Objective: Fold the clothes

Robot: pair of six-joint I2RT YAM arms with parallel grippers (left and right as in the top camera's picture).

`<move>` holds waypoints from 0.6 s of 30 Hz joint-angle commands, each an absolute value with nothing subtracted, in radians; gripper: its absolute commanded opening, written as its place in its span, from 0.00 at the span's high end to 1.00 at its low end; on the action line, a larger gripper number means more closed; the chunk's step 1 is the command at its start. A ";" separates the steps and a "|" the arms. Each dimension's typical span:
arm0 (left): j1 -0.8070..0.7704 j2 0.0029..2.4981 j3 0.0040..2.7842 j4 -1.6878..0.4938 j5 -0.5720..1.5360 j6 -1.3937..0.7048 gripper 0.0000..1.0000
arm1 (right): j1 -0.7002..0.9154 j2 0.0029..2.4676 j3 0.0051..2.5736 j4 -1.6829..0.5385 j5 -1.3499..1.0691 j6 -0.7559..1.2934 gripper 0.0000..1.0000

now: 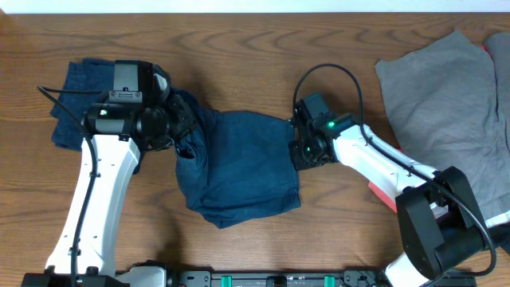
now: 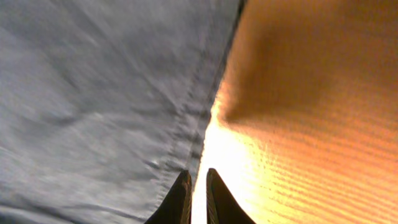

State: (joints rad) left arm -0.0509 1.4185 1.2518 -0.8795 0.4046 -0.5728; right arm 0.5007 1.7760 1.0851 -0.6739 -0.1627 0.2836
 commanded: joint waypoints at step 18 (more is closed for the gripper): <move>-0.363 1.427 1.274 -0.878 0.391 -0.646 0.93 | 0.596 1.788 0.918 -0.490 -0.213 0.277 0.91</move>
